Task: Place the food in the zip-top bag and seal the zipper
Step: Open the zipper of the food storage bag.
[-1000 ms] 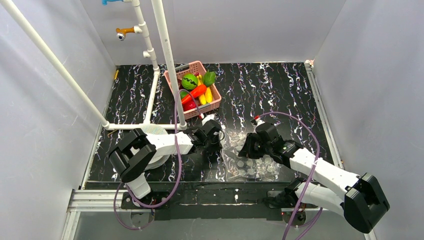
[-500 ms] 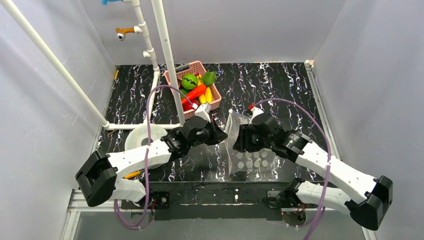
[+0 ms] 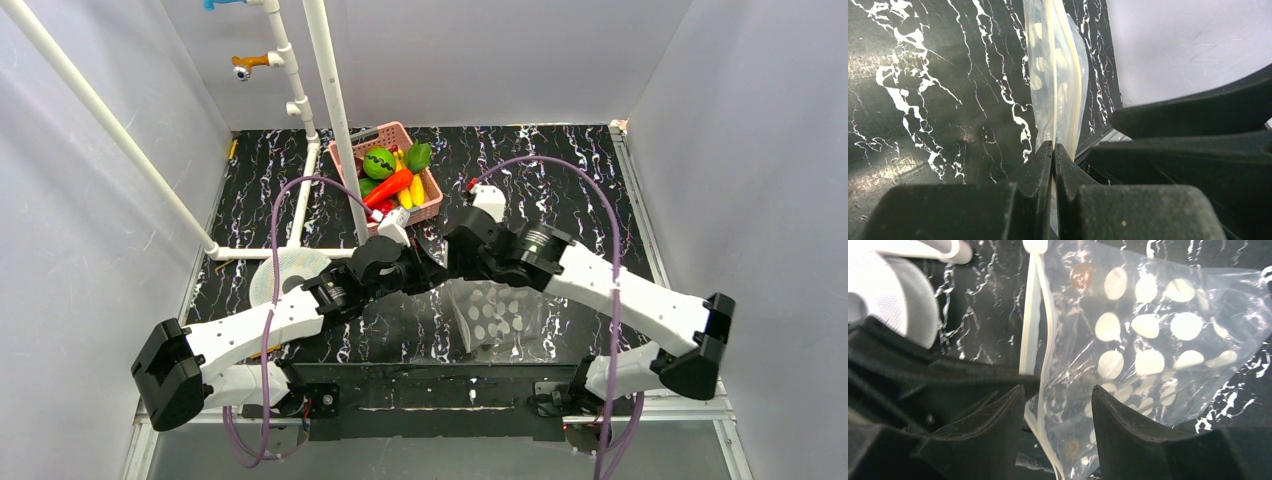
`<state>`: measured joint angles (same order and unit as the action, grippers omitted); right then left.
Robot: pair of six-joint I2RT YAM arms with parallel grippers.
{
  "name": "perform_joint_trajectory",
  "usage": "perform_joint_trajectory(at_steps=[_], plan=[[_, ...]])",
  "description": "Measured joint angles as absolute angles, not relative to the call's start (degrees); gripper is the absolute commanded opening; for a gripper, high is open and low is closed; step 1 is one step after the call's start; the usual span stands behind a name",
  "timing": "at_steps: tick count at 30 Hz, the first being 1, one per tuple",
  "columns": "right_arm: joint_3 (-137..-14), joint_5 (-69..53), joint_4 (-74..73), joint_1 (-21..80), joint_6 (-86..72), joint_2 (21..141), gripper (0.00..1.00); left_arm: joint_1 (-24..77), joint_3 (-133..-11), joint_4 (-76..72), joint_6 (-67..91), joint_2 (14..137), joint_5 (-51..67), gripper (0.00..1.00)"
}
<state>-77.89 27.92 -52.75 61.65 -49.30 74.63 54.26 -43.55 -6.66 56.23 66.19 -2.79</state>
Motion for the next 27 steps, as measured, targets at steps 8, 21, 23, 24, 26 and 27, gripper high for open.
perform_joint_trajectory(at_steps=[8,21,23,24,26,27], plan=[[-86.13,34.98,-59.37,63.86,-51.03,84.93,0.58,54.63,-43.53,-5.08,57.67,65.82,-3.55,0.00],[-86.37,41.76,-70.26,68.71,-58.85,93.69,0.44,54.87,-42.65,-0.01,58.41,60.51,-6.87,0.00],[-84.25,41.87,-69.52,68.75,-59.02,91.79,0.42,54.94,-42.61,0.71,58.54,59.99,-7.35,0.00],[-83.29,41.87,-69.38,68.75,-59.09,90.72,0.41,54.92,-42.59,0.97,58.57,59.72,-7.68,0.00],[-81.84,41.87,-68.66,68.73,-59.05,88.49,0.30,54.92,-42.59,1.61,58.59,59.24,-8.25,0.00],[-81.19,41.78,-68.05,68.71,-58.72,87.46,0.20,54.92,-42.57,1.83,58.59,59.09,-8.47,0.00]])
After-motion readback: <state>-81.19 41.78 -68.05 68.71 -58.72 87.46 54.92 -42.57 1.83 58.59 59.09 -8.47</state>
